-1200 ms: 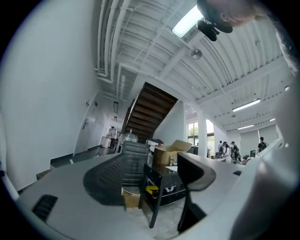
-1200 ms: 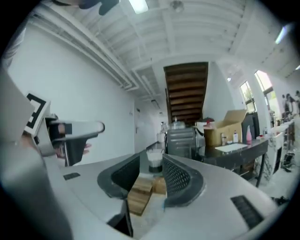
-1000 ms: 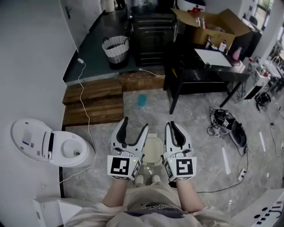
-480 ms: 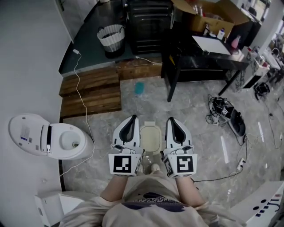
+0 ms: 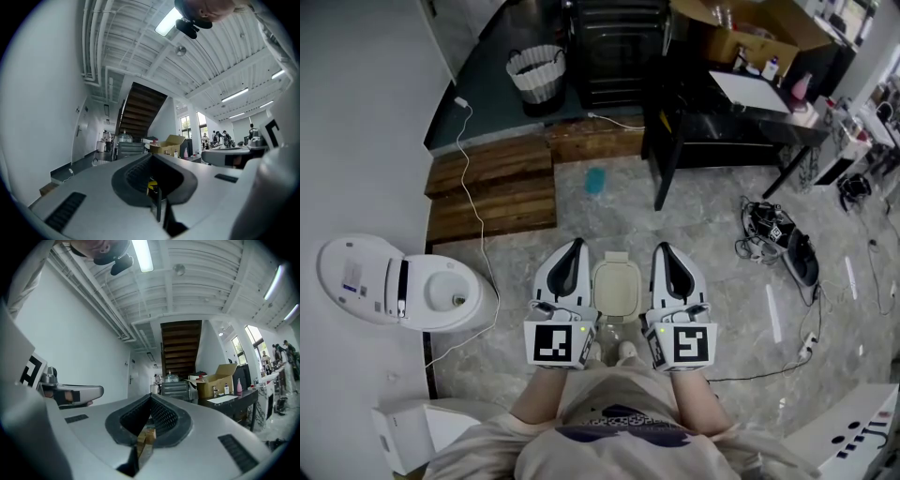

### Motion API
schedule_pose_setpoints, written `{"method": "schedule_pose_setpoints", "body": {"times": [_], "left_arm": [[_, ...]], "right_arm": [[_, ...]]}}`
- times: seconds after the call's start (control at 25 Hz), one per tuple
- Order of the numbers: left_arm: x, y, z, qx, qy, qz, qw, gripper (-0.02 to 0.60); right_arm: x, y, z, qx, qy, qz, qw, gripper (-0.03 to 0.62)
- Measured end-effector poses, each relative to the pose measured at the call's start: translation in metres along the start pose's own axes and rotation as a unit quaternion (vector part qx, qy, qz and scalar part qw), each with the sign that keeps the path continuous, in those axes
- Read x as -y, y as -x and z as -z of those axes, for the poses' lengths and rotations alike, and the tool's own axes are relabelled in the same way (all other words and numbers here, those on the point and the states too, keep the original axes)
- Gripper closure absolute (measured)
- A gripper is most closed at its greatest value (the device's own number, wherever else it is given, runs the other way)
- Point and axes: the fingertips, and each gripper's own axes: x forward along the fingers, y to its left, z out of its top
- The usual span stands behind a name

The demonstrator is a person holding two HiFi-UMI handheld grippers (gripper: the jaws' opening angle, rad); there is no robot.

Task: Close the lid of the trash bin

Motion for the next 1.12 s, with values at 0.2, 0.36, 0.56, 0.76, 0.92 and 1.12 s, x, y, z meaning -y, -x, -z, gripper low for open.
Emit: {"method": "schedule_pose_setpoints", "body": {"times": [0.2, 0.36, 0.56, 0.76, 0.92, 1.12], "left_arm": [[-0.0011, 0.0014, 0.002, -0.004, 0.002, -0.002, 1.0, 0.583], [-0.002, 0.0021, 0.0023, -0.004, 0.003, -0.004, 1.0, 0.583], [-0.0037, 0.0015, 0.0003, -0.002, 0.002, -0.003, 1.0, 0.583], [-0.0038, 0.0004, -0.0003, -0.001, 0.002, -0.002, 1.0, 0.583], [-0.0044, 0.0021, 0.0012, -0.003, 0.002, -0.002, 1.0, 0.583], [-0.0043, -0.0003, 0.0003, -0.002, 0.006, -0.002, 1.0, 0.583]], "right_arm": [[-0.0016, 0.0005, -0.0015, 0.005, 0.0, -0.005, 1.0, 0.585], [-0.0032, -0.0011, -0.0004, 0.007, 0.03, 0.002, 1.0, 0.591], [-0.0066, -0.0025, -0.0003, 0.007, 0.041, 0.004, 0.999, 0.592], [-0.0049, -0.0028, -0.0028, 0.01, 0.041, 0.005, 0.999, 0.592], [-0.0047, -0.0016, -0.0038, 0.013, 0.041, 0.007, 0.999, 0.592], [-0.0035, -0.0027, -0.0043, 0.011, 0.045, 0.007, 0.999, 0.592]]}}
